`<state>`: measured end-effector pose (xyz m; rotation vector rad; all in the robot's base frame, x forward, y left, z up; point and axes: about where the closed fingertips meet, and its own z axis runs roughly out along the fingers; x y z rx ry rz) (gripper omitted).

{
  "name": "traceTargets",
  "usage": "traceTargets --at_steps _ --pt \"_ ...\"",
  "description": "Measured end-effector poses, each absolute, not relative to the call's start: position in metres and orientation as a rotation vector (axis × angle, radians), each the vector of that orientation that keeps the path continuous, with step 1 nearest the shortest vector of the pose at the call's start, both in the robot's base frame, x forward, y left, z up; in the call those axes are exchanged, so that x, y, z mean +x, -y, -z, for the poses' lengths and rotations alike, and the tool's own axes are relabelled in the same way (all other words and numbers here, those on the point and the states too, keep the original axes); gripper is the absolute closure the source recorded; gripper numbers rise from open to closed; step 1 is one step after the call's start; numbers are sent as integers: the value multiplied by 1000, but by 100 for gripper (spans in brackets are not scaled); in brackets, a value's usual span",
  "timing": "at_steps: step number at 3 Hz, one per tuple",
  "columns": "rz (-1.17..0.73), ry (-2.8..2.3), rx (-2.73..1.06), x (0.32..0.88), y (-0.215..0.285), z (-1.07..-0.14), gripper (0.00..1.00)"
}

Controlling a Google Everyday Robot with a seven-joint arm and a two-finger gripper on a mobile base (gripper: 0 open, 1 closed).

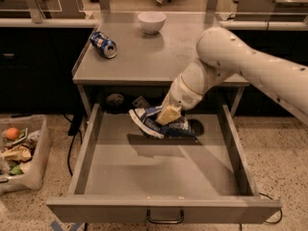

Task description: Pick blue chip bag from top drawer and place on counter

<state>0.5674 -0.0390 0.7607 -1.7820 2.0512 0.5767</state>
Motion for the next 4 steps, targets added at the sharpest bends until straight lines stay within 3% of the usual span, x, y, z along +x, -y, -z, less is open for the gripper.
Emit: traceTargets --at_steps 2,4 --pt "-542 -1832 -1840 602 14 -951 100" --pt "-492 -1783 -1813 610 17 -983 100"
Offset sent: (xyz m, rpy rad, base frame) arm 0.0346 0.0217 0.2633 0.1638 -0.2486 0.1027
